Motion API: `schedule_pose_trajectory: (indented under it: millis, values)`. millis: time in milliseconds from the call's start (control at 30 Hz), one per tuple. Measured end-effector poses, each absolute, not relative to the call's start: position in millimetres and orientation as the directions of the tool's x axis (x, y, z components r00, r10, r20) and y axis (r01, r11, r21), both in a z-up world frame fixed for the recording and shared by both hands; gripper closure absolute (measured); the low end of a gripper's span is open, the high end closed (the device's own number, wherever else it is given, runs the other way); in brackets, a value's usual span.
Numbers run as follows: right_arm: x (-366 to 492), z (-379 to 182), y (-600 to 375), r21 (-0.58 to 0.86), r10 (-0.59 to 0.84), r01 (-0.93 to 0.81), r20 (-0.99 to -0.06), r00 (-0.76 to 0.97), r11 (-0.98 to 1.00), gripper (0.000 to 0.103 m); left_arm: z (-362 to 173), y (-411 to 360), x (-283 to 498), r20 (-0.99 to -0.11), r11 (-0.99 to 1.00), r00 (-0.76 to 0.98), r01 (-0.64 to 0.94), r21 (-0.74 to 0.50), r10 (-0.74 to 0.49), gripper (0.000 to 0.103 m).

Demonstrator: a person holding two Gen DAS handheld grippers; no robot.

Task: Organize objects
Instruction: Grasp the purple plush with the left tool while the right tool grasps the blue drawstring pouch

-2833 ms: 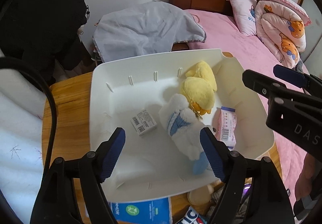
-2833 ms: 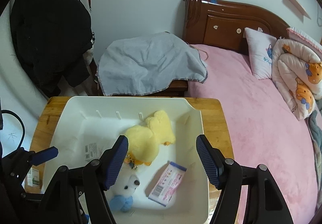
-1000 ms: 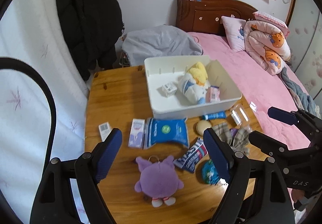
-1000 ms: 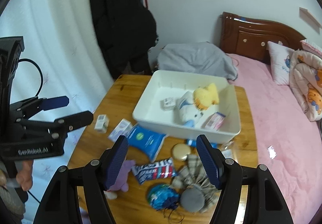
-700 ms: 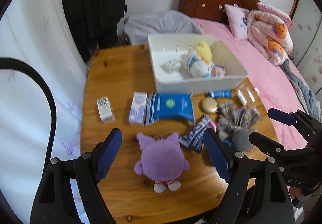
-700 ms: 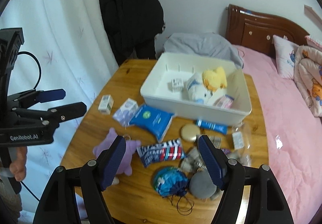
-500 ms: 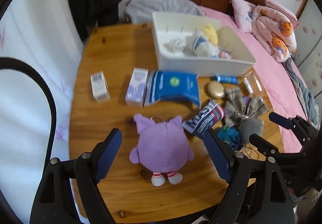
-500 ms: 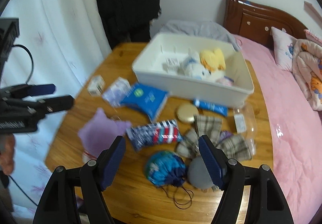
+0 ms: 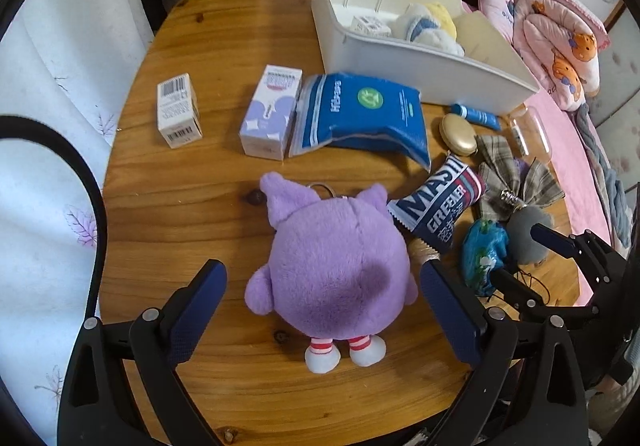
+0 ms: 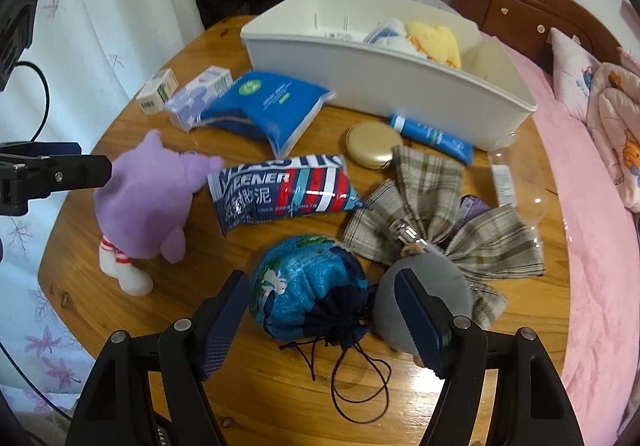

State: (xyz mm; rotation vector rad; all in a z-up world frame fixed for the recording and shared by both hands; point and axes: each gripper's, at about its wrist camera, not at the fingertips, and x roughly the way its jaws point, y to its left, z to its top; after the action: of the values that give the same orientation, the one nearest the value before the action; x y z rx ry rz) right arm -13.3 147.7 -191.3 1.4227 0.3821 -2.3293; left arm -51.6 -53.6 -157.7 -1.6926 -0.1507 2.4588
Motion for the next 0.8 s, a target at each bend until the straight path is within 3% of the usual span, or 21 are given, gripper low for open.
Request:
schedule_pose_trajectory:
  millis: [800]
  values:
    - [-15, -222, 132, -0.082, -0.14, 0.481, -0.902, -0.408, -0.873, 0.027, -198, -49, -61, -0.94, -0.977, -0.266, -0.056, -0.208, 0.215, 0.004]
